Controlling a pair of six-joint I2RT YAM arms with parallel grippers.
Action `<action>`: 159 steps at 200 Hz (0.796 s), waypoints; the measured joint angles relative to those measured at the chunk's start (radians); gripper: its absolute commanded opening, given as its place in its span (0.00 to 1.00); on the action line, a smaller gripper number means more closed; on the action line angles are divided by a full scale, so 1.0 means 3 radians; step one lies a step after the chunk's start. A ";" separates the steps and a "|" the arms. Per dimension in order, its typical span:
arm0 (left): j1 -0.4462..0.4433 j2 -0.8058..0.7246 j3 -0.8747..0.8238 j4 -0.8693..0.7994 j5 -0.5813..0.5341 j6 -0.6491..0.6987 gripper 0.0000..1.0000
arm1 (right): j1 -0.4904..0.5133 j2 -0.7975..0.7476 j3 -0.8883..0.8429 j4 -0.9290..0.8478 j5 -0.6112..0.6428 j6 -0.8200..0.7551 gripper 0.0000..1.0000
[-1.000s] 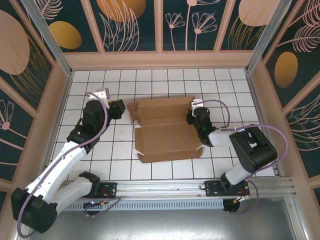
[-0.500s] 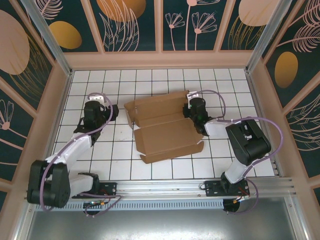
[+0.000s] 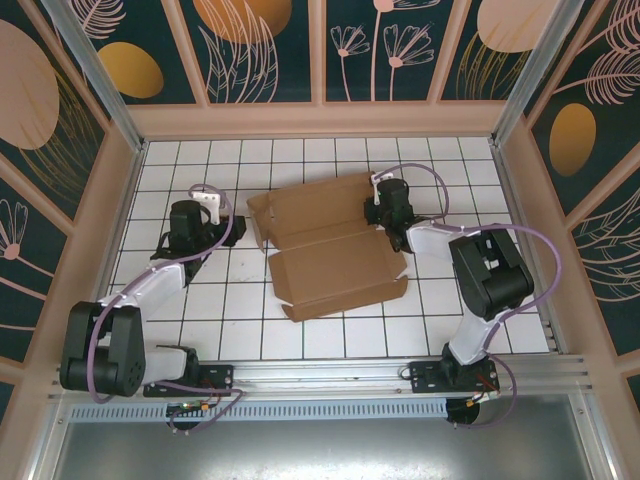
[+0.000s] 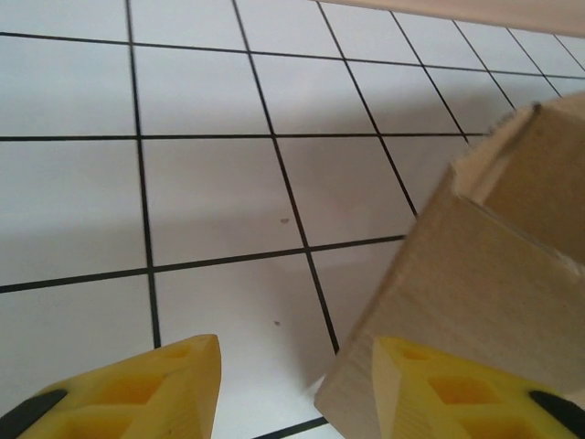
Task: Fold the paper box
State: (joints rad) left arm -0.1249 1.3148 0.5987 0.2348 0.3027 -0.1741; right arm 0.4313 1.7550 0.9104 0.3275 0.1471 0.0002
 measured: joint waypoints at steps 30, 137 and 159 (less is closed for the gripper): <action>0.0000 0.0193 0.0033 -0.0006 0.0205 0.0092 0.51 | -0.0006 0.0008 0.0005 -0.0009 -0.0058 0.0001 0.14; -0.0042 0.0595 0.0365 0.0033 0.0537 0.0385 0.50 | -0.0006 0.0008 0.0005 -0.0009 -0.0125 0.0000 0.14; -0.0144 0.0595 0.0367 0.0058 0.0546 0.0483 0.50 | -0.0006 0.0008 0.0005 -0.0009 -0.0128 0.0000 0.13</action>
State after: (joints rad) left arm -0.1680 1.4933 0.7090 0.2523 0.4664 -0.0292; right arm 0.4294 1.7573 0.9119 0.3248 0.1085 0.0002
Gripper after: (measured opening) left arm 0.500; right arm 0.137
